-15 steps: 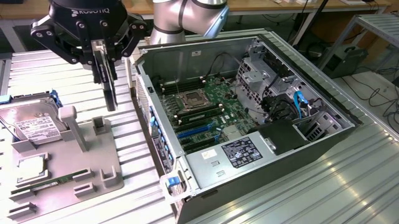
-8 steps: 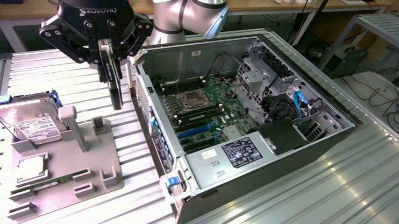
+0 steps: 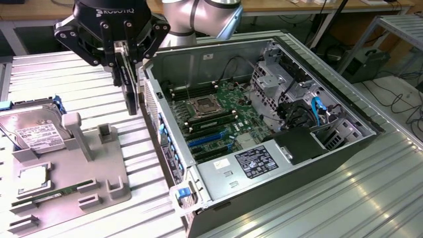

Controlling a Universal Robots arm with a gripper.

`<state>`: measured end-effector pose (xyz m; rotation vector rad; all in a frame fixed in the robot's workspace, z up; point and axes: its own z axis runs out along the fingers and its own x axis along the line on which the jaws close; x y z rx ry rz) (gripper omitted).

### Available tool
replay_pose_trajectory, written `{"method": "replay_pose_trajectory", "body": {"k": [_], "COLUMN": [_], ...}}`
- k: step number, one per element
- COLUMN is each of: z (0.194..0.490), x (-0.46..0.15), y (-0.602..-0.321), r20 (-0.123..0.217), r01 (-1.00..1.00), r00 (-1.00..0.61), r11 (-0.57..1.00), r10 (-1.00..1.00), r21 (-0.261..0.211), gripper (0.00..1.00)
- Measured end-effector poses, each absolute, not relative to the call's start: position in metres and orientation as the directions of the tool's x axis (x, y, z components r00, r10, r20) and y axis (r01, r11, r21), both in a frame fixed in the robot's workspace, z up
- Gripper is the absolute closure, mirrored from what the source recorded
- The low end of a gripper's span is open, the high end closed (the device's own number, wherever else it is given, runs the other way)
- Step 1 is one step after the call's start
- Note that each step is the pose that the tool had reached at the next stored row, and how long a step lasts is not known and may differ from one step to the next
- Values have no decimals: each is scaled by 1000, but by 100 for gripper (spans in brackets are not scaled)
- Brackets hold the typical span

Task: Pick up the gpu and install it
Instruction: 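Pick up the gpu and move the gpu toward the slot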

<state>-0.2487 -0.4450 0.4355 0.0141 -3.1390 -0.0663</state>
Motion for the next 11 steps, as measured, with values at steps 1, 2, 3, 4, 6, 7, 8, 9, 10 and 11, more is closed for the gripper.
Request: {"method": "replay_pose_trajectory", "body": {"k": [1, 2, 3, 4, 6, 7, 8, 9, 10, 11], "z": [435, 435, 435, 435, 434, 434, 434, 433, 433, 433], "x": [-248, -247, -247, -246, -245, -245, -245, -244, -244, -243], "y": [-445, -445, -445, -445, -445, -445, -445, -445, -445, -445], "r20": [2, 0, -1, -3, -7, -10, -13, -16, -20, -22], "r01": [-9, -9, -9, -9, -9, -9, -9, -10, -10, -10], "r00": [-1000, -1000, -1000, -1000, -1000, -1000, -1000, -1000, -1000, -1000], "r11": [999, 999, 999, 999, 999, 999, 999, 999, 999, 999], "r10": [-9, -9, -9, -9, -9, -9, -9, -9, -9, -9], "r21": [42, 42, 42, 42, 42, 42, 42, 42, 42, 42], "gripper": [72, 72, 72, 72, 72, 72, 72, 72, 72, 72]}}
